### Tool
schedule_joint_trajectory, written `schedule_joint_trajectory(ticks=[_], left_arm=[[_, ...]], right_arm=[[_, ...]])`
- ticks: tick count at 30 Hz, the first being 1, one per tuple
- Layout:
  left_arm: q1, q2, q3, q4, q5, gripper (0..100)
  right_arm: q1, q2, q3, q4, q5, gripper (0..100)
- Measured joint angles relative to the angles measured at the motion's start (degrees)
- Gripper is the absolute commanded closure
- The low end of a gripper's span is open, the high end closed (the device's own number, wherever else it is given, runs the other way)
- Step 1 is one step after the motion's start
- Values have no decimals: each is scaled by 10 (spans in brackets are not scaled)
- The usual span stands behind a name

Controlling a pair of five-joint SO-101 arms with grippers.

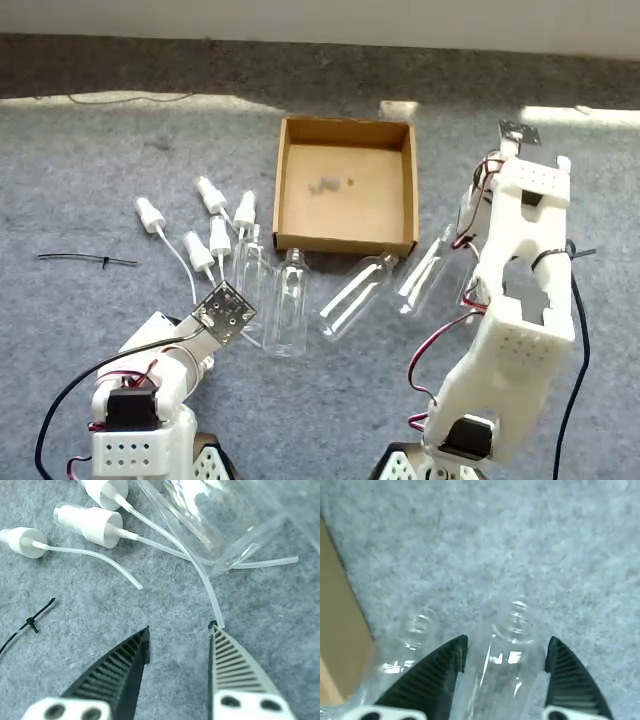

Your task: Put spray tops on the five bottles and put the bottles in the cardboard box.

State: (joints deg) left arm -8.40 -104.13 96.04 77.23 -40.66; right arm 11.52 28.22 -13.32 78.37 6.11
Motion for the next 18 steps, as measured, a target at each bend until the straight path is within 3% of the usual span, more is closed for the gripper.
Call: schedule_joint_trajectory(ticks=[18], left_arm=[[0, 0, 0, 0, 0, 816]], right_arm=[[32, 2, 42, -22, -14, 771]])
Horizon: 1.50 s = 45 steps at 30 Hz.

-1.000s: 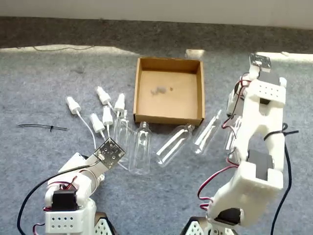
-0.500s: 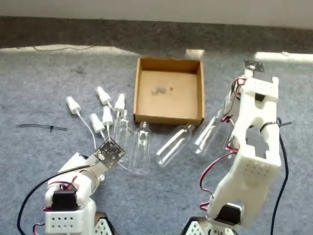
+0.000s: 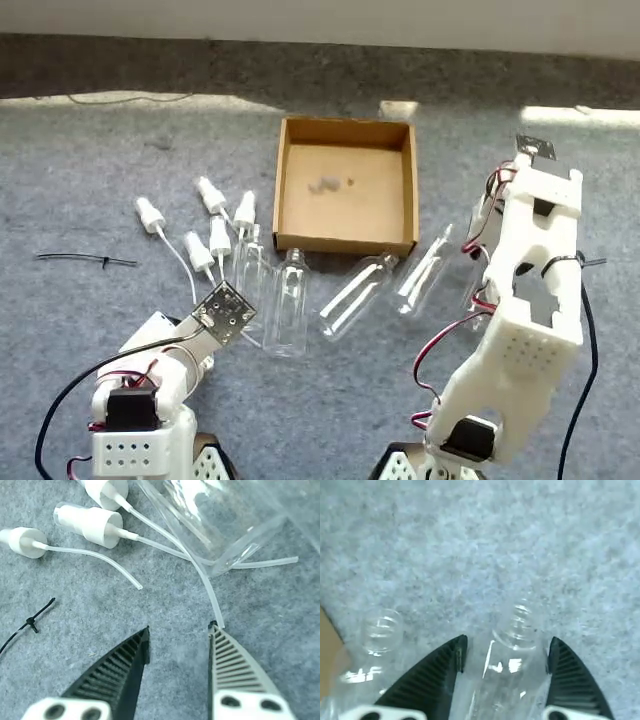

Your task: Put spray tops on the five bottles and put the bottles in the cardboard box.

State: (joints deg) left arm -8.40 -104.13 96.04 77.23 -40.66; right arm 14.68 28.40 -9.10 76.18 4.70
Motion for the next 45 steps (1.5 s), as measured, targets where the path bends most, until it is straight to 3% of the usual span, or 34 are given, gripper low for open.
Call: schedule_joint_trajectory(ticks=[6, 13, 16, 23, 27, 33, 40, 45], left_arm=[[0, 0, 0, 0, 0, 816], [0, 0, 0, 0, 0, 816], [0, 0, 0, 0, 0, 816], [0, 0, 0, 0, 0, 816], [0, 0, 0, 0, 0, 815], [0, 0, 0, 0, 0, 815], [0, 0, 0, -1, -4, 818], [-40, 2, -7, -9, -43, 818]], right_arm=[[0, 0, 19, -1, -2, 776], [3, 0, 19, -25, -3, 985], [4, 0, 19, -26, 3, 994], [35, 1, -32, 18, 97, 994], [44, 0, -85, 68, 212, 994], [76, 0, -123, 62, 357, 994], [102, 0, -123, 61, 391, 994], [114, -40, -123, 61, 438, 994]])
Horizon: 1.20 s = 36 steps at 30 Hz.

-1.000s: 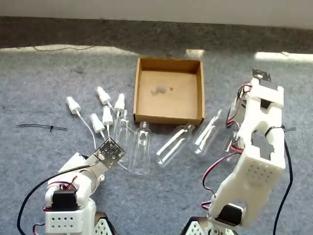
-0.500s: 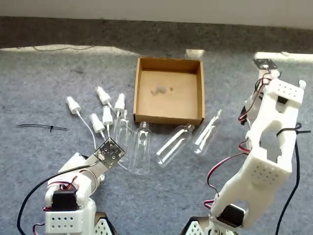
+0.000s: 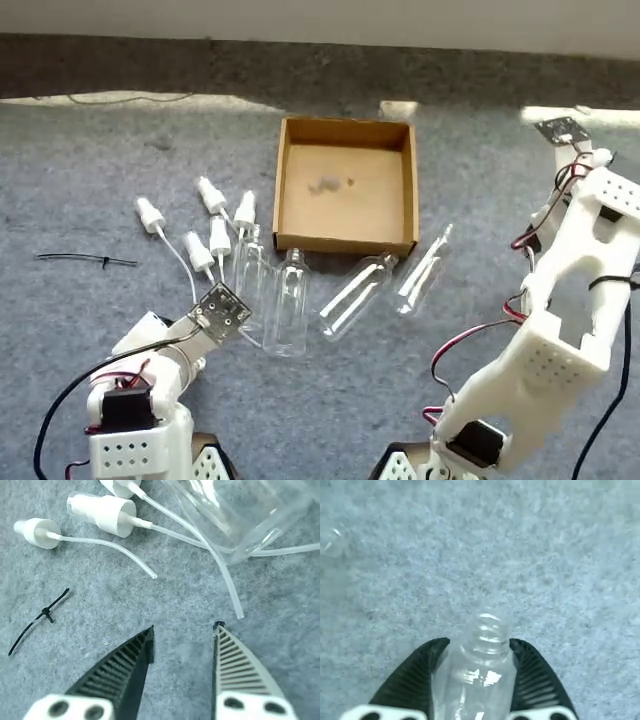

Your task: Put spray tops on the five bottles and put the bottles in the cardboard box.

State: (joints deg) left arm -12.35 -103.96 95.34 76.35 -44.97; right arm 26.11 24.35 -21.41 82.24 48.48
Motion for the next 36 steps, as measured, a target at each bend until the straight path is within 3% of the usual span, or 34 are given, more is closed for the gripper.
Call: schedule_joint_trajectory(ticks=[6, 13, 16, 24, 29, 36], left_arm=[[-45, 5, -110, 7, 32, 817], [-62, 74, -333, 85, 40, 816], [-62, 193, -448, 120, 65, 815], [-62, 598, -709, 160, 247, 814], [-62, 779, -766, 94, 364, 814], [-62, 931, -769, -42, 515, 813]], right_arm=[[0, -31, 71, -65, 10, 994], [0, -31, 216, -184, -12, 994], [-6, -31, 234, -191, -26, 994], [-19, -31, 234, -194, -36, 989], [-19, -31, 234, -194, -36, 988], [-19, -31, 238, -194, -36, 988]])
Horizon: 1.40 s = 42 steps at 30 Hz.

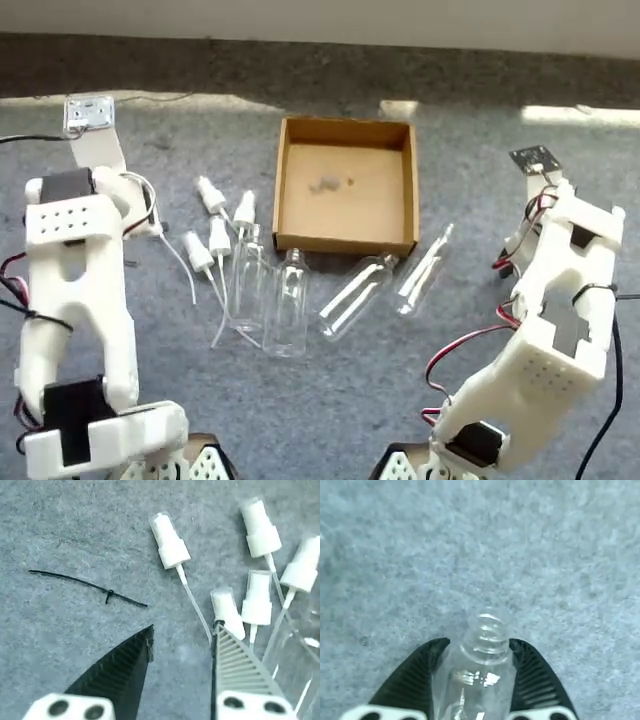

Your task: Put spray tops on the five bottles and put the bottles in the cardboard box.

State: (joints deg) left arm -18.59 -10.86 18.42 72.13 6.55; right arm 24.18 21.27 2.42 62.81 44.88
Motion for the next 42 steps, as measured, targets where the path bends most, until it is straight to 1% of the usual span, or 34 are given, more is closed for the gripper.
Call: schedule_joint_trajectory(ticks=[5, 9, 13, 20, 28, 33, 42], left_arm=[[-5, 78, -9, -88, 74, 813], [-11, 132, -28, -139, 111, 813], [-18, 186, -49, -170, 137, 813], [-21, 273, -100, -182, 142, 813], [-21, 387, -187, -182, 153, 820], [-21, 421, -237, -167, 154, 909], [-18, 425, -265, -124, 154, 980]], right_arm=[[4, 0, 0, 0, -2, 988], [18, 0, 0, 0, -2, 988], [18, 0, 0, 0, -2, 988], [18, 0, 0, 0, -2, 988], [18, 0, 0, 0, -2, 989], [18, 0, 0, 0, -2, 992], [23, 0, 0, 0, -2, 993]])
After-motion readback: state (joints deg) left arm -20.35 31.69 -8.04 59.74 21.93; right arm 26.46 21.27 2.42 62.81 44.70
